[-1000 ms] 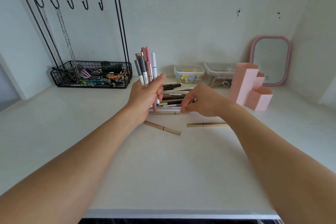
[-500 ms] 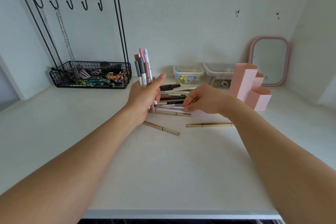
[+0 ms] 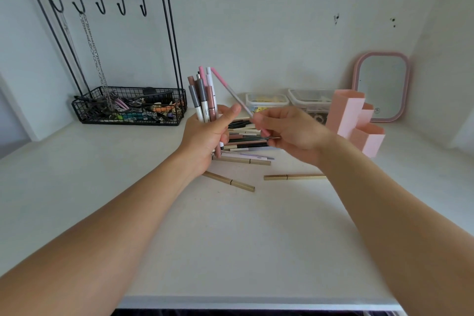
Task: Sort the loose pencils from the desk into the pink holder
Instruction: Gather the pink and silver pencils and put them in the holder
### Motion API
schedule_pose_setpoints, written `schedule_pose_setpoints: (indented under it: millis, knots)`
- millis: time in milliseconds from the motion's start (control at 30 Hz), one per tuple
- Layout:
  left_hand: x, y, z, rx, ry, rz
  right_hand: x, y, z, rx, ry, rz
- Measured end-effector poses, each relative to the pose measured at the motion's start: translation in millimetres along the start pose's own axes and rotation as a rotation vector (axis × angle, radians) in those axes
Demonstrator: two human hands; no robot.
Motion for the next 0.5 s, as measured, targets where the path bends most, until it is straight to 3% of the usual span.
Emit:
schedule_pose_setpoints:
  millis: [133,333,500]
  knots:
    - [-3,-1,0,0.046,-0.012,0.011,-1,-33,1,0.025,0.082,-0.056]
    - [2,-2,-6,0.121,-0.023,0.019,-2,-40,-1,-0.066,0.199,0.027]
    - [2,-2,-3,0.167,-0.049,0.070,-1,-34,-1,-0.070,0.131,0.024]
Point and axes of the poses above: each hand's wrist, its own x-axis towards the middle knuckle, its own y-axis out of the back of the hand, z = x × y, the point moved 10 cm from there along x, towards the middle knuckle, and after that the axes turned 15 degrees about y, right-handed, at the moved point
